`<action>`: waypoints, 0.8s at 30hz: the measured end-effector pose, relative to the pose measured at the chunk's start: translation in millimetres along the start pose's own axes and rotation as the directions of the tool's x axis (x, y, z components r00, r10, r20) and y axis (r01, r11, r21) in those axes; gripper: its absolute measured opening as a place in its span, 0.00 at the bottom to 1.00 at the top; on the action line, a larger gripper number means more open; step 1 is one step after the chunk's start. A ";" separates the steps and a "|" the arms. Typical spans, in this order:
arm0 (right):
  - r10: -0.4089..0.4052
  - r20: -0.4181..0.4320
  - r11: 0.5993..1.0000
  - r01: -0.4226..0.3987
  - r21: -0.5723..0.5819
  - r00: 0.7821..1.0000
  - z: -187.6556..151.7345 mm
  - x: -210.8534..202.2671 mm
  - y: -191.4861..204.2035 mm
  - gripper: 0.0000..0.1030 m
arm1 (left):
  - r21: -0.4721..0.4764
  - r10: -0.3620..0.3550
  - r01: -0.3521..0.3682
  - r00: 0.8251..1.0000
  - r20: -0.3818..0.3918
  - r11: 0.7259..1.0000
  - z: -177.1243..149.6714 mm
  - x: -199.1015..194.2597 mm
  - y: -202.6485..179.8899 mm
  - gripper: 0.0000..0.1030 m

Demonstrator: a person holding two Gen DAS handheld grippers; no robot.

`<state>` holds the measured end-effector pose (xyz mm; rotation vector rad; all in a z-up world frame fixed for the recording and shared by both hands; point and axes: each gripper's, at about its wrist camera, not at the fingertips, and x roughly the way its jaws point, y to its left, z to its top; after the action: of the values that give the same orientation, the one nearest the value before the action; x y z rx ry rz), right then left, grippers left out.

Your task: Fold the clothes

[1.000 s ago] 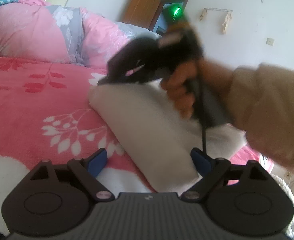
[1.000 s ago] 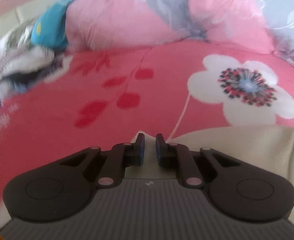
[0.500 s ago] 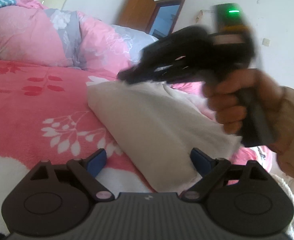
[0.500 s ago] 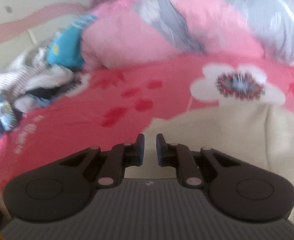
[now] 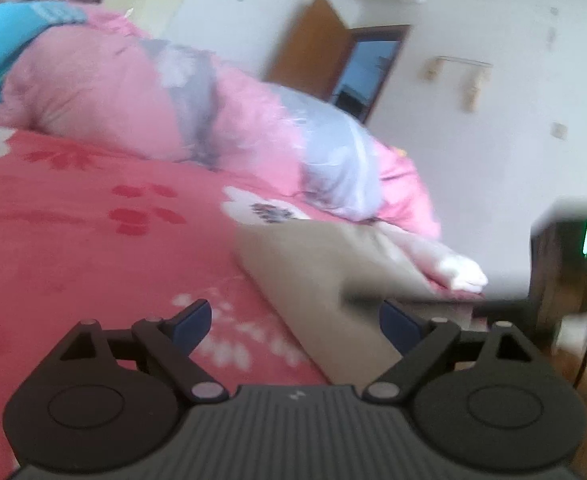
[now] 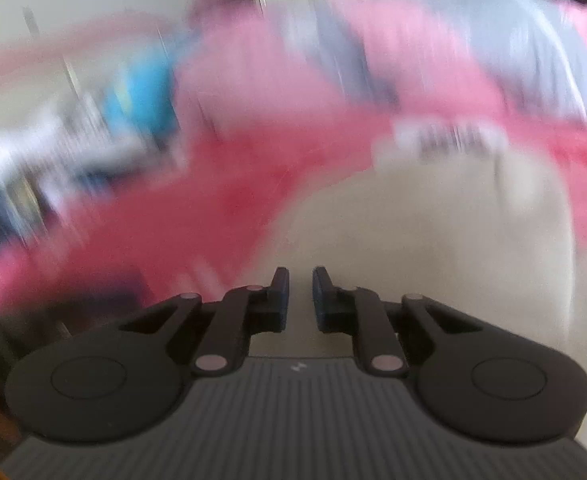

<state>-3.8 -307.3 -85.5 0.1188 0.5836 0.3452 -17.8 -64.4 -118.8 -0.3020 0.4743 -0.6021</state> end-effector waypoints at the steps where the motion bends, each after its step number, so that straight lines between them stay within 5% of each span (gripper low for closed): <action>1: -0.008 0.003 1.000 0.008 0.006 1.000 -3.4 1.3 -0.2 0.10 | -0.004 0.011 -0.011 1.000 -0.011 1.000 3.8 2.8 1.9 0.88; 5: -0.042 0.013 0.998 0.041 0.041 0.999 -10.9 -0.9 1.1 0.11 | 0.017 0.062 -0.062 0.997 -0.043 0.998 15.2 10.9 2.7 0.88; 8: 0.003 0.111 1.000 -0.004 0.004 0.994 -13.5 -40.1 21.2 0.13 | 0.030 0.082 -0.081 0.996 -0.034 0.996 19.7 12.0 1.5 0.88; 12: -0.003 0.043 0.998 0.006 -0.064 0.999 -50.7 -28.3 31.8 0.11 | 0.051 0.091 -0.089 0.994 -0.054 0.995 21.5 25.1 -6.2 0.88; 16: -0.010 0.079 1.000 0.012 -0.026 0.997 -47.4 -32.6 26.8 0.11 | 0.088 0.104 -0.098 0.992 -0.064 0.991 19.0 34.3 -20.4 0.88; 20: -0.015 0.177 0.993 0.036 -0.113 0.984 -45.8 -67.1 37.6 0.11 | 0.107 0.119 -0.112 0.991 -0.064 0.988 19.6 40.9 -30.3 0.88; 24: -0.021 0.151 0.997 0.031 -0.068 0.988 -76.9 -57.2 16.3 0.11 | 0.120 0.124 -0.115 0.990 -0.070 0.986 22.5 50.9 -41.5 0.88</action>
<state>-95.9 -311.2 -116.3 0.0689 0.4233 0.3280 11.0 -124.7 -100.0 -0.1389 0.5260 -0.5233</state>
